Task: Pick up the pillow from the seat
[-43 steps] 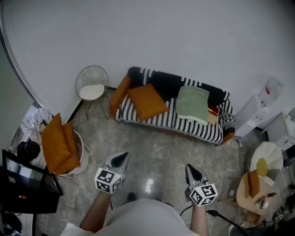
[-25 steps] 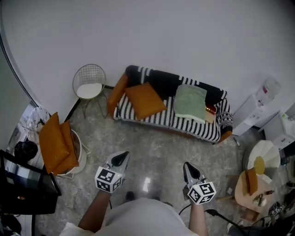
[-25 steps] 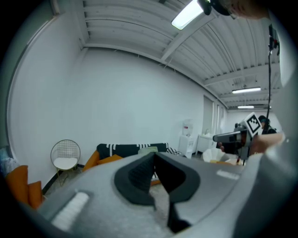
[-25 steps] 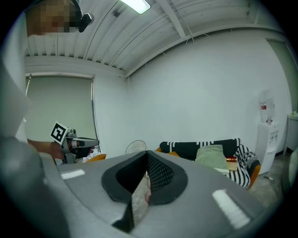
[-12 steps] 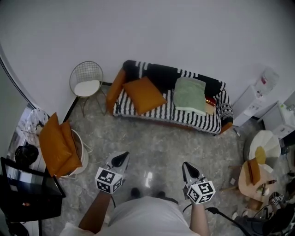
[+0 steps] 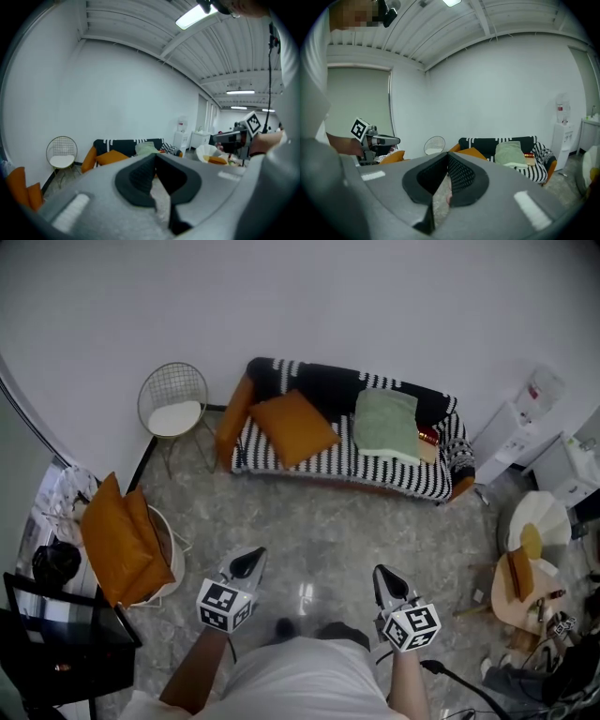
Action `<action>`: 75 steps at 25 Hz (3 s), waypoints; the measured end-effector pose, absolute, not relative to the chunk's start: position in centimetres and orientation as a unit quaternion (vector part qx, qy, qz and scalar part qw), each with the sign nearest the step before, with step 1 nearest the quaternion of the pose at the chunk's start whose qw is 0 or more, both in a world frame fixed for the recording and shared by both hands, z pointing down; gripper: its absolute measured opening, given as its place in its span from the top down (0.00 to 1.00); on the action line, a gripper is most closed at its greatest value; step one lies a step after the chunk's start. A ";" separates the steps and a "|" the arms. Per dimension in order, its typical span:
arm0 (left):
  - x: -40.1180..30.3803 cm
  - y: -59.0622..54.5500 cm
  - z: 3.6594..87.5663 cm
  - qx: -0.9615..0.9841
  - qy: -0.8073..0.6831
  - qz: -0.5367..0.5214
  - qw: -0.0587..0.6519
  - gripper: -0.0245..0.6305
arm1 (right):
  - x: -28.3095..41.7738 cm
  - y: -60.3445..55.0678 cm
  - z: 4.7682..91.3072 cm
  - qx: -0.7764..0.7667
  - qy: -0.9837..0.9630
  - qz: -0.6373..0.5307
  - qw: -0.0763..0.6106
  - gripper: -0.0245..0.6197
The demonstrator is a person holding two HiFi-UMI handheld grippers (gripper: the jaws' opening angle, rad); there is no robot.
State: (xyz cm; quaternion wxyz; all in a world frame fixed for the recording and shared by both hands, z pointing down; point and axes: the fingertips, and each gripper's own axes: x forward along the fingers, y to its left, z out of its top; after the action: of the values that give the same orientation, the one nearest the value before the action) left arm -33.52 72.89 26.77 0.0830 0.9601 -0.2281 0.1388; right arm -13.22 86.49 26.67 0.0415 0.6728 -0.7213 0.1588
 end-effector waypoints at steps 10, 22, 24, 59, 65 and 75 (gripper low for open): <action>-34.8 72.1 27.7 0.960 -0.226 0.134 0.097 0.96 | -14.7 85.7 27.3 0.675 -0.716 0.171 0.043 0.95; -30.1 66.6 28.6 0.955 -0.242 0.143 0.100 0.96 | -9.5 78.5 28.5 0.659 -0.729 0.176 0.048 0.95; -28.9 65.3 28.6 0.953 -0.247 0.144 0.100 0.96 | -8.4 76.7 28.6 0.654 -0.734 0.174 0.052 0.95; -13.9 52.7 29.7 0.918 -0.344 0.168 0.101 0.96 | 9.9 60.7 31.9 0.610 -0.766 0.195 0.059 0.95; -13.7 50.6 30.3 0.918 -0.342 0.168 0.109 0.96 | 9.8 58.7 32.8 0.607 -0.766 0.201 0.071 0.95; -12.7 42.6 30.8 0.926 -0.319 0.165 0.114 0.96 | 9.8 51.3 32.8 0.622 -0.752 0.204 0.082 0.95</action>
State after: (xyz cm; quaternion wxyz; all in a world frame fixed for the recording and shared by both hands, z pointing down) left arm -12.70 42.56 30.81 0.1137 0.9264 -0.3188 0.1652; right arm 9.77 51.34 32.83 0.0815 0.6218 -0.7519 0.2036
